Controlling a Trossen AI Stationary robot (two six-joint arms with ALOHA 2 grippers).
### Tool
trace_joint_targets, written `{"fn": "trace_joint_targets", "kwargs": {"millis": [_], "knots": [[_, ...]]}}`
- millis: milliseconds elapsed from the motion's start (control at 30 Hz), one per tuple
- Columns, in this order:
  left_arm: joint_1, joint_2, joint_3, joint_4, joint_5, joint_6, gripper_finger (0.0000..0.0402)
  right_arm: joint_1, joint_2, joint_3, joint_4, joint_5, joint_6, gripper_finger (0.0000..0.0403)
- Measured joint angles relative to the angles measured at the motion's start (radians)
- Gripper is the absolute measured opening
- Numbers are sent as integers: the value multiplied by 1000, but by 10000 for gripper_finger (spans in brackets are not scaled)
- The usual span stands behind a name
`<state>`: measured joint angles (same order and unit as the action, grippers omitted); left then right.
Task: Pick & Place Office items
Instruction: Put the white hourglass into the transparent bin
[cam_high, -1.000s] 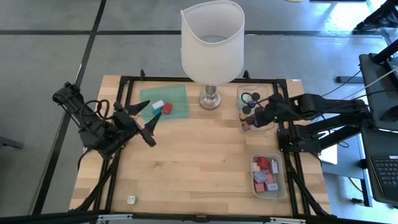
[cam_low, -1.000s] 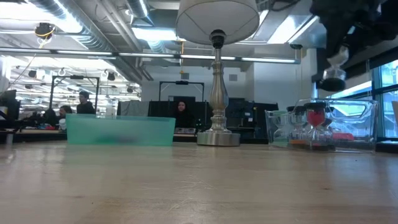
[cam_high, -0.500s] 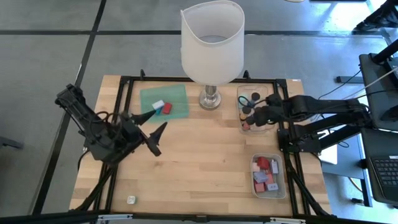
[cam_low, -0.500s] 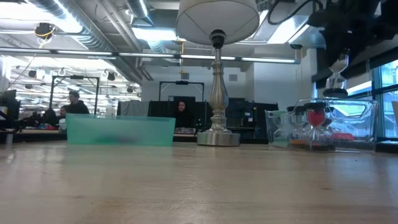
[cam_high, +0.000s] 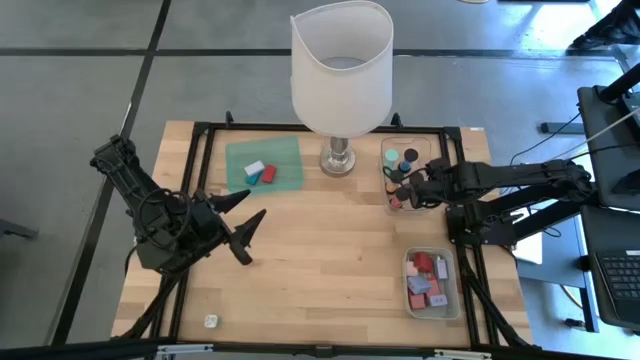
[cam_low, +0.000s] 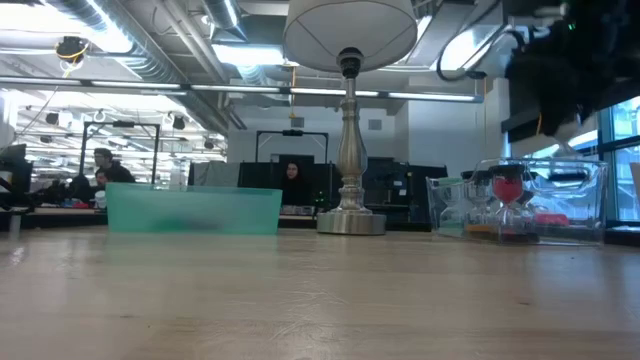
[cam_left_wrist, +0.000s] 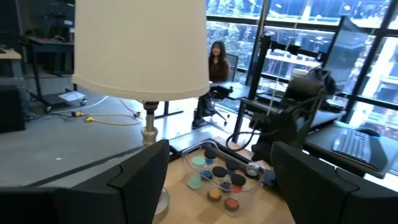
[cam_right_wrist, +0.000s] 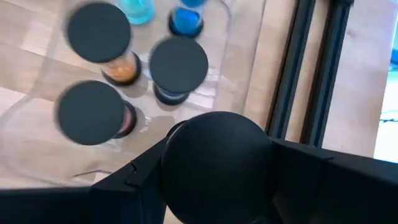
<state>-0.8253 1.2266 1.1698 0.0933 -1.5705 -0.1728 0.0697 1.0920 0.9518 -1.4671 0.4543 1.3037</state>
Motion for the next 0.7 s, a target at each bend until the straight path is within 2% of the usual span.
{"fn": "trace_joint_targets", "kwargs": {"millis": [133, 433, 700], "knots": [[-15, 3, 0, 0, 0, -1, 279, 5, 0, -74, 65, -1, 52, 211], [-8, 3, 0, 0, 0, 1, 279, 3, 0, -233, 336, -25, 50, 211], [-8, 3, 0, 0, 0, 2, 279, 3, 0, -272, 375, -10, 77, 214]]}}
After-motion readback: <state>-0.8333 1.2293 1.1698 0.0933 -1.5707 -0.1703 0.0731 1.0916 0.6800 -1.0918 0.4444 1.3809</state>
